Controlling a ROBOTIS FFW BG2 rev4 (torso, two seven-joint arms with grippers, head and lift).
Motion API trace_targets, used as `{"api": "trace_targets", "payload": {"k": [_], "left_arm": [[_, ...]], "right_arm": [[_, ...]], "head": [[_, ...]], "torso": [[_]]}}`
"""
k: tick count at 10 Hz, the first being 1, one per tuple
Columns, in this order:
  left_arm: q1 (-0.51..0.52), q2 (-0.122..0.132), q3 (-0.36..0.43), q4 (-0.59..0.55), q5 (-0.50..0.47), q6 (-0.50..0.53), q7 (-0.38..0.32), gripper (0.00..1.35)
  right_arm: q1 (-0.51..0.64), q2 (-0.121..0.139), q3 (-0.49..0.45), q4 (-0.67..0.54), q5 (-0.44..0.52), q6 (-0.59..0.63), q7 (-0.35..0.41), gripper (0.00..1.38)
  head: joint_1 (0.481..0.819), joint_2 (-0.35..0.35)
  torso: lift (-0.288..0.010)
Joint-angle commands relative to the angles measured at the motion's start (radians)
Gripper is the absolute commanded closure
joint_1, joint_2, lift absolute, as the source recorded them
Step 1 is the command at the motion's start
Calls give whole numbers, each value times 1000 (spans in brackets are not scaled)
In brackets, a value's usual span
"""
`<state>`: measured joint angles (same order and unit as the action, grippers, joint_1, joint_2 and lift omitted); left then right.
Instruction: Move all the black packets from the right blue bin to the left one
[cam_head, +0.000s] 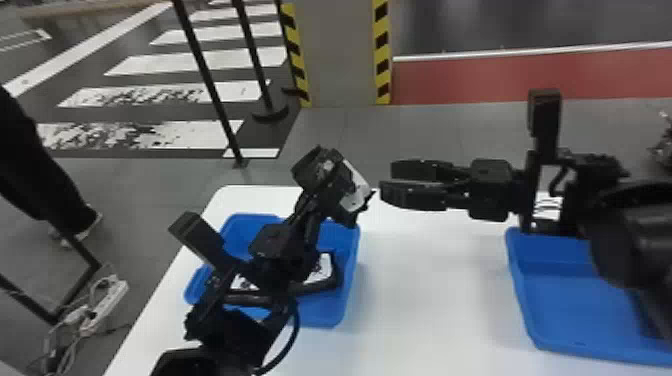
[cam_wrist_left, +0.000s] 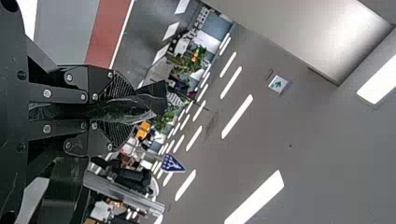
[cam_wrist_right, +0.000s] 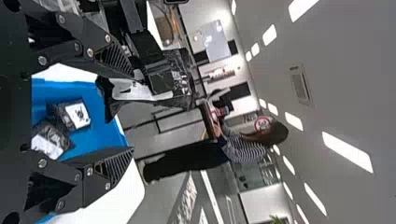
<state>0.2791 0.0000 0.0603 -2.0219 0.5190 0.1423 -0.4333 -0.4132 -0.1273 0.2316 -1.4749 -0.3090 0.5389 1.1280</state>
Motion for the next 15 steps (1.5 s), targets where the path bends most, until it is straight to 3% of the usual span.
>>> {"api": "trace_targets", "payload": {"k": [1,3,5,6,8,9,11,12,15], "left_arm": [[-12,-3,29,45,-77,-47,18,1228],[-26,-3,61,133,-277,-164,82,1228],[-51,-3,101,312,-424,-295,142,1228],[-51,-3,128,352,-493,-290,145,1228],[-66,-3,133,396,-550,-297,168,1228],[-83,-3,133,440,-533,-336,168,1159],[-78,-3,121,445,-488,-405,166,233],[-80,-3,104,445,-455,-454,156,65],[-66,-3,58,445,-347,-572,150,128]], "right_arm": [[84,-2,-100,-100,64,21,-28,176],[185,-11,-209,-220,131,21,-111,182],[258,-29,-256,-276,128,21,-169,182],[288,-32,-273,-298,126,21,-191,182],[320,-32,-282,-330,126,18,-218,180],[315,-32,-282,-335,137,23,-226,179],[371,-34,-288,-460,166,72,-300,182],[423,-34,-305,-541,188,114,-347,179],[654,-32,-371,-762,128,202,-574,177]], "head": [[641,208],[648,181],[661,165],[684,164],[695,170],[695,171],[695,167],[695,160],[695,102]], "torso": [[-110],[-110],[-110],[-110],[-110],[-110],[-110],[-110],[-110]]}}
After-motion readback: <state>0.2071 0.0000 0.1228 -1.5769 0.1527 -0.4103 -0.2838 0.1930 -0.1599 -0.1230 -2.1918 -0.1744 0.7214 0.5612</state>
